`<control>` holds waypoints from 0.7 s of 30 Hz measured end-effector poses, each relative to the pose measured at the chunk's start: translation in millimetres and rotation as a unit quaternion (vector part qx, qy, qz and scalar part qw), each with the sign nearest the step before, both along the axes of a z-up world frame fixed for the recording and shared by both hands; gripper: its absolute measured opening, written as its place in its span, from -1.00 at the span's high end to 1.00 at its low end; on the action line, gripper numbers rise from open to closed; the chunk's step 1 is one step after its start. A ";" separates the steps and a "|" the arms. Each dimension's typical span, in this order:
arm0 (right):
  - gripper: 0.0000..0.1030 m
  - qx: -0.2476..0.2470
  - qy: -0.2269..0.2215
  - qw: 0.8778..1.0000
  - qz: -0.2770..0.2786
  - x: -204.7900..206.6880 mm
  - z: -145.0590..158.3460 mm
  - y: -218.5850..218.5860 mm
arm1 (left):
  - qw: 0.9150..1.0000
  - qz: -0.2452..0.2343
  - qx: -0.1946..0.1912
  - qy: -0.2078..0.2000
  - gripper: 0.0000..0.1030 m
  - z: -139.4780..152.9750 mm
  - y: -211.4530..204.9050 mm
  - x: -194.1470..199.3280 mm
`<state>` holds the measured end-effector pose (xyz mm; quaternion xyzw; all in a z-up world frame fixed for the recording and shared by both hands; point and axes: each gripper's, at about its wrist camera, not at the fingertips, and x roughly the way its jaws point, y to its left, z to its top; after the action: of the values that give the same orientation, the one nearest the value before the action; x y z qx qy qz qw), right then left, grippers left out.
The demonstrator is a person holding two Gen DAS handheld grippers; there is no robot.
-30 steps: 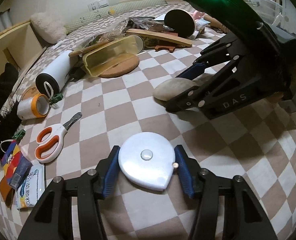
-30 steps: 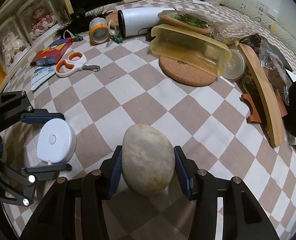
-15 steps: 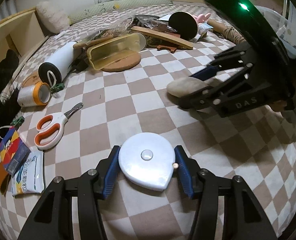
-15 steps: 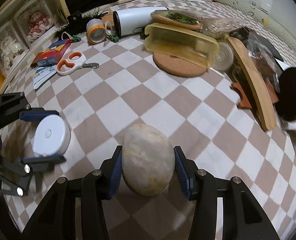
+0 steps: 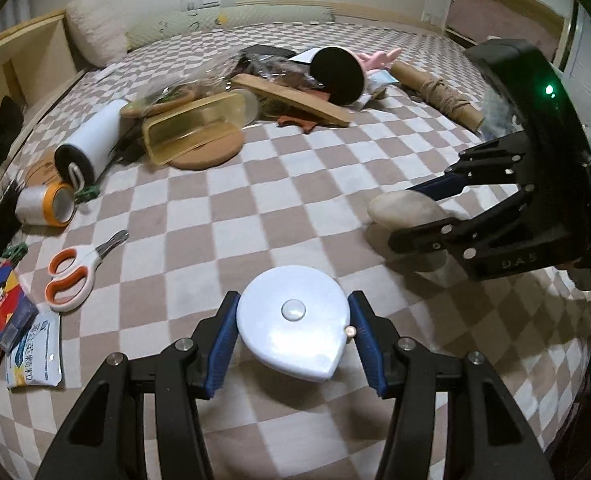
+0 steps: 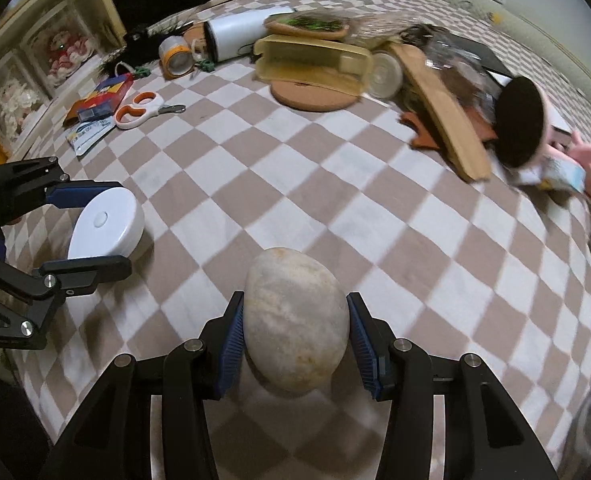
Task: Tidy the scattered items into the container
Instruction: 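Lift the beige stone with the right tool while the left tool holds the tape measure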
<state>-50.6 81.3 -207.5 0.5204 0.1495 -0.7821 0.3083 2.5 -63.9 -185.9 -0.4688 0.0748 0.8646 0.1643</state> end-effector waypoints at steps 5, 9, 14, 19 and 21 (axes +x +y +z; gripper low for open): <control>0.03 0.004 0.013 1.000 -0.016 6.8 15.5 17.9 | 1.000 0.001 0.008 -0.005 -0.05 8.5 6.9 1.2; 0.03 0.004 0.033 0.999 -0.029 12.3 33.7 30.5 | 1.000 0.005 0.020 -0.007 -0.05 20.9 11.9 -1.3; 0.03 -0.001 0.061 0.998 -0.034 18.9 60.3 43.4 | 0.999 0.001 0.035 -0.010 -0.05 42.9 22.2 -6.5; 0.03 -0.007 0.084 0.996 -0.043 25.3 89.0 62.1 | 0.998 -0.001 0.056 -0.011 -0.05 72.4 32.9 -12.3; 0.03 -0.008 0.095 0.994 -0.049 27.9 101.2 70.1 | 0.998 -0.005 0.061 -0.011 -0.05 82.1 39.4 -12.8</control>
<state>-22.7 151.4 -106.3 0.4477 0.1457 -0.8437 0.2580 -10.3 -24.5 -103.8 -0.4672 0.0224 0.8616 0.1974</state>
